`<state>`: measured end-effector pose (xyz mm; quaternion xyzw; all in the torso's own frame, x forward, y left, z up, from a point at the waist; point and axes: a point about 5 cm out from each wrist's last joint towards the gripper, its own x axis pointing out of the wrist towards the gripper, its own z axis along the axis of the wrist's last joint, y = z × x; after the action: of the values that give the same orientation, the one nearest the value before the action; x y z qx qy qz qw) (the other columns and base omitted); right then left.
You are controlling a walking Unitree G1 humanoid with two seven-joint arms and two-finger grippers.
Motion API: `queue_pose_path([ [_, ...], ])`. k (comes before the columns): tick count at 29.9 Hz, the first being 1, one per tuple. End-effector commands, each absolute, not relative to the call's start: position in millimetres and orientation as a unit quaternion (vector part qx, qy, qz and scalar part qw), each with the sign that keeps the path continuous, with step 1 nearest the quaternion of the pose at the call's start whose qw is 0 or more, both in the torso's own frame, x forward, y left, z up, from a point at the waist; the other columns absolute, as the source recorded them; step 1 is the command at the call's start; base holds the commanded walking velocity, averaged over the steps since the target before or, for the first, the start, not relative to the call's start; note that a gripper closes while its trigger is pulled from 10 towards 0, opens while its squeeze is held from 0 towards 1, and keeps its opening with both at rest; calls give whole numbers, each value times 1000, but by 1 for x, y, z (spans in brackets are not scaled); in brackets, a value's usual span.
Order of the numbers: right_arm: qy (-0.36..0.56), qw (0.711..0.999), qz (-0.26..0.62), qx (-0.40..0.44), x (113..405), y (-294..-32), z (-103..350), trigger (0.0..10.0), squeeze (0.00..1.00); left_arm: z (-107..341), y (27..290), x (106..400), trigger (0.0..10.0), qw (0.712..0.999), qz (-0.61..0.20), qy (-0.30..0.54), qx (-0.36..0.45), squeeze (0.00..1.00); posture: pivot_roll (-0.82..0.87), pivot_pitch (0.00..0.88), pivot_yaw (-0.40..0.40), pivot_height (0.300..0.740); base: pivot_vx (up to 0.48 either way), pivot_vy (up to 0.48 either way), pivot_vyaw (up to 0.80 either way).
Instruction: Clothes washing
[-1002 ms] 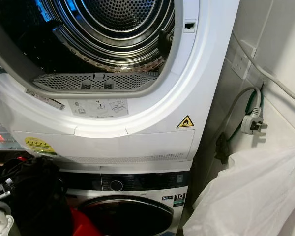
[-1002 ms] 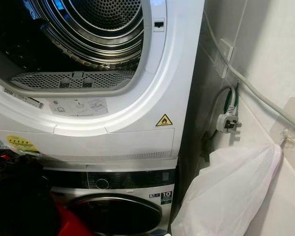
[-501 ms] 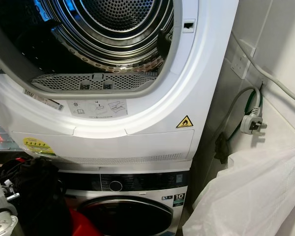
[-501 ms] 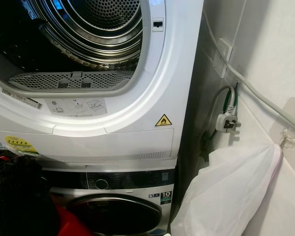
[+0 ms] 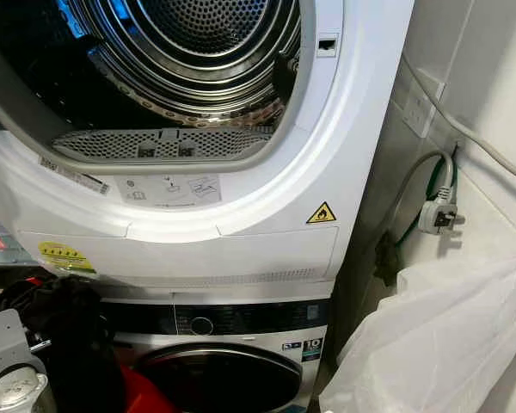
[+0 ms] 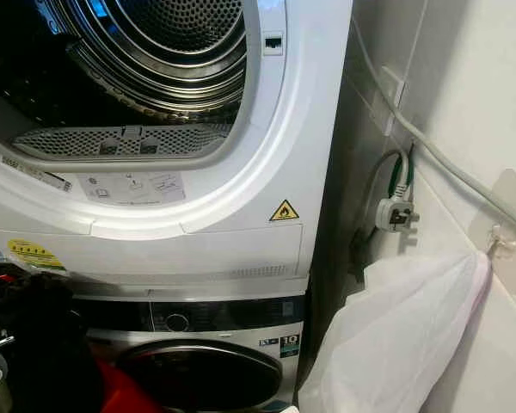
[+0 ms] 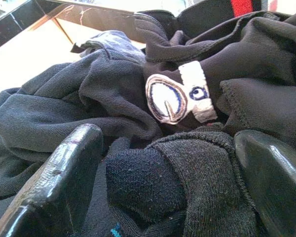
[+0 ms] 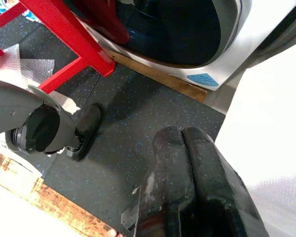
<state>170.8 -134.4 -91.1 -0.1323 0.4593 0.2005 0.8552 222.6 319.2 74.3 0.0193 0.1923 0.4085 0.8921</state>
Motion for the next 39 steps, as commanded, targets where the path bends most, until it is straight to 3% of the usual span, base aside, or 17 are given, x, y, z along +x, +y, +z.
queue_pose_path([
  [1, 458, 858, 196, -128, 173, -133, -90, 10000, 0, 65, 325, 216, 10000, 878, 427, 217, 16, 0, 69, 0, 69, 740, 0, 0, 0],
  [8, 460, 856, 197, -130, 172, -134, -91, 10000, 0, 61, 331, 209, 10000, 862, 446, 238, 22, 0, 75, 0, 65, 740, 0, 0, 0],
  [18, 455, 858, 198, -132, 176, -133, -89, 10000, 0, 55, 327, 213, 10000, 865, 429, 259, 16, 0, 81, 0, 62, 740, 0, 0, 0],
  [20, 454, 858, 199, -133, 176, -133, -89, 10000, 0, 54, 324, 218, 10000, 873, 417, 251, -9, 0, 81, 0, 62, 740, 0, 0, 0],
  [24, 452, 858, 202, -138, 177, -134, -89, 10000, 0, 58, 303, 238, 10000, 919, 315, 222, -79, 0, 90, 0, 56, 740, 0, 0, 0],
  [28, 449, 859, 203, -141, 180, -135, -87, 10000, 0, 52, 290, 243, 10000, 931, 260, 241, -88, 0, 89, 0, 56, 740, 0, 0, 0],
  [29, 448, 859, 202, -141, 180, -135, -87, 10000, 0, 48, 292, 239, 9412, 924, 275, 252, -86, 0, 89, 0, 55, 740, 0, 0, 0],
  [30, 448, 859, 202, -141, 181, -135, -87, 10000, 0, 47, 293, 237, 3725, 921, 284, 254, -83, 0, 89, 0, 54, 740, 0, 0, 0],
  [31, 447, 860, 202, -141, 181, -135, -87, 10000, 0, 47, 294, 236, 3725, 919, 290, 254, -80, 0, 89, 0, 53, 740, 0, 0, 0],
  [32, 447, 860, 202, -141, 181, -135, -87, 10000, 0, 47, 294, 236, 588, 919, 293, 251, -80, 0, 89, 0, 53, 740, 0, 0, 0],
  [34, 447, 860, 203, -141, 181, -135, -86, 10000, 0, 47, 295, 235, 0, 920, 292, 248, -87, 0, 89, 0, 53, 740, 0, 0, 0],
  [39, 445, 861, 201, -139, 181, -135, -86, 10000, 0, 56, 298, 234, 0, 931, 290, 200, -99, 0, 89, 0, 57, 740, 0, 0, 0],
])
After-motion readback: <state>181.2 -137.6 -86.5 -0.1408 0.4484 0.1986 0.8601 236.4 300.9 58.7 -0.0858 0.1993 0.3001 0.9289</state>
